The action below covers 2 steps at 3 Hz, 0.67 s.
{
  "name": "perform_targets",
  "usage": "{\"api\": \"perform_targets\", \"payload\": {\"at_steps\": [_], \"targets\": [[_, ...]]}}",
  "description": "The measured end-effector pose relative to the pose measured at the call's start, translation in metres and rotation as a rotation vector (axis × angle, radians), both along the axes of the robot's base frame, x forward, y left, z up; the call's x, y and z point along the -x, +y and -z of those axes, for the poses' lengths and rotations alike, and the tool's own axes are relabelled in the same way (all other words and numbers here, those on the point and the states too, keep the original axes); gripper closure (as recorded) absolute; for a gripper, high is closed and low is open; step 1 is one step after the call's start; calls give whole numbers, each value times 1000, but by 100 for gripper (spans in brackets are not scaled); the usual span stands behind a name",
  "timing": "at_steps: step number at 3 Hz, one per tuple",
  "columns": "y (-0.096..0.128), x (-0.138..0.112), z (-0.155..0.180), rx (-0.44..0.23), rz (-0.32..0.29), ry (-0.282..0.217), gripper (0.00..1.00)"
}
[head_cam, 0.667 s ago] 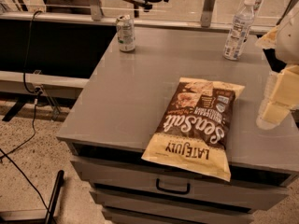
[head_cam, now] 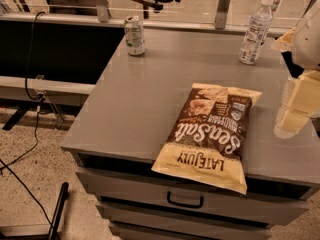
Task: Move brown chip bag near 7up can
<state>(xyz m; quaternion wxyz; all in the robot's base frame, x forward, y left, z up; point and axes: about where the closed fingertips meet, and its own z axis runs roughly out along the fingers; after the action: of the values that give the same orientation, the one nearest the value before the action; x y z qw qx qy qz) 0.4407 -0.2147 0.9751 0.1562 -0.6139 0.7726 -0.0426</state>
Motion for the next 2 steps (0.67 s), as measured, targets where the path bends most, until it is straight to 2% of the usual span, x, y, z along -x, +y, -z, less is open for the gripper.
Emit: {"api": "perform_targets", "payload": {"at_steps": [1,2], "targets": [[-3,-12,20,15,-57,8,0],[-9,-29,50,4,-150,36,0]]}}
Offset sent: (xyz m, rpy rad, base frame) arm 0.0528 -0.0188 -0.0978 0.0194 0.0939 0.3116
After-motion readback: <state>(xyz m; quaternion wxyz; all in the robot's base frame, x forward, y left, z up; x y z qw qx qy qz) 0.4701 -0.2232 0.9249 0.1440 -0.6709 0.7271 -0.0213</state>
